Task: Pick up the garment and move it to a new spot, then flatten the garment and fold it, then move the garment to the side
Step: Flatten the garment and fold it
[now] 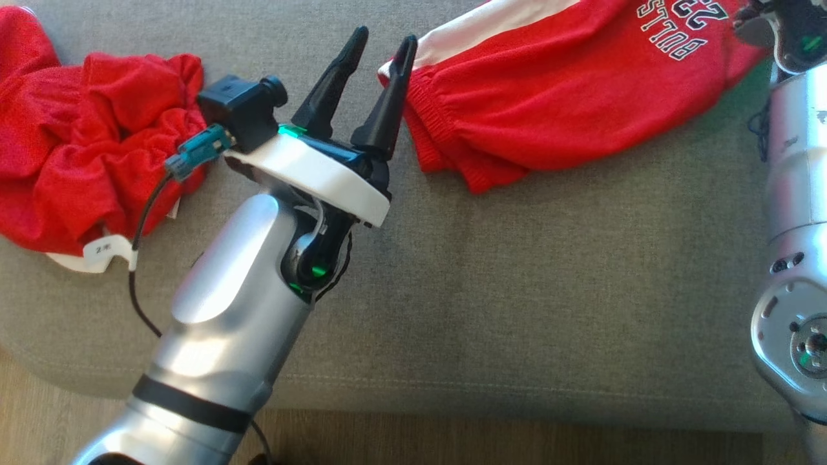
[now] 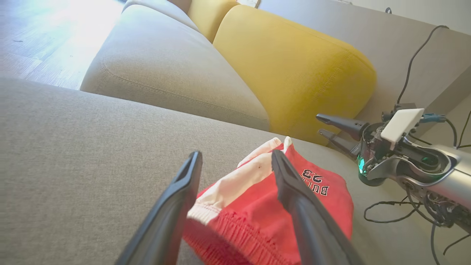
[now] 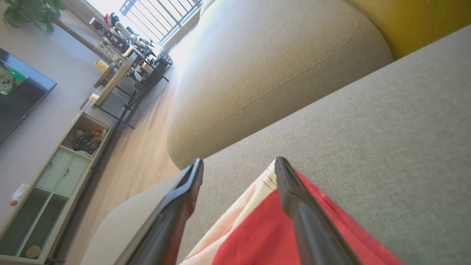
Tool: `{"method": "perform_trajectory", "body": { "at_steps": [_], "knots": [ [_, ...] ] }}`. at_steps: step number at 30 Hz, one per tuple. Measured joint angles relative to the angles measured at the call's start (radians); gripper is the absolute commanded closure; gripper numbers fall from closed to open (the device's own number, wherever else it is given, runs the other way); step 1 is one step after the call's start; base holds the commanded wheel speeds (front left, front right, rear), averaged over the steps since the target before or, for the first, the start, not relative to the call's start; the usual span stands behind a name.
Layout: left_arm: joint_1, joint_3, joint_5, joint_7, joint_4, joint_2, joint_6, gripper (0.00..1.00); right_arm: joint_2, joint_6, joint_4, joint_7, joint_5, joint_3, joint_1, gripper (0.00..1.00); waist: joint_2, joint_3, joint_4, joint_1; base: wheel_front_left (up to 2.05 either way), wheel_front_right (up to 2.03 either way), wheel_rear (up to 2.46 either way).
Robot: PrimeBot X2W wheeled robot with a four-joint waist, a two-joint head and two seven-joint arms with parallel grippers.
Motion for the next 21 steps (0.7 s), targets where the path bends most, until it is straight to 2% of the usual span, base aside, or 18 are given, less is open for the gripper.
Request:
{"method": "perform_trajectory", "body": {
  "at_steps": [6,11,16,21],
  "knots": [
    [0.034,0.029,0.068,0.000,-0.002,-0.007,0.000,0.00,-0.001,0.000,-0.019,-0.056,0.084,0.058,0.008,0.00,0.0000,-0.012,-0.001,0.0000,0.00,0.00,0.00],
    [0.141,0.166,0.211,0.000,-0.069,-0.013,0.001,0.00,-0.038,0.000,-0.151,-0.092,0.092,0.214,0.131,0.00,0.0000,-0.043,-0.006,-0.0001,0.00,0.00,0.00],
    [0.302,0.256,0.314,0.000,-0.175,-0.016,0.037,0.00,-0.078,0.000,-0.243,-0.120,0.137,0.326,0.334,0.00,0.0000,-0.088,-0.021,-0.0001,0.00,0.00,0.00],
    [0.446,0.261,0.353,0.000,-0.296,-0.016,0.114,0.00,-0.114,0.000,-0.280,-0.120,0.153,0.379,0.441,0.00,0.0000,-0.135,-0.037,-0.0001,0.00,0.00,0.00]
  ]
}}
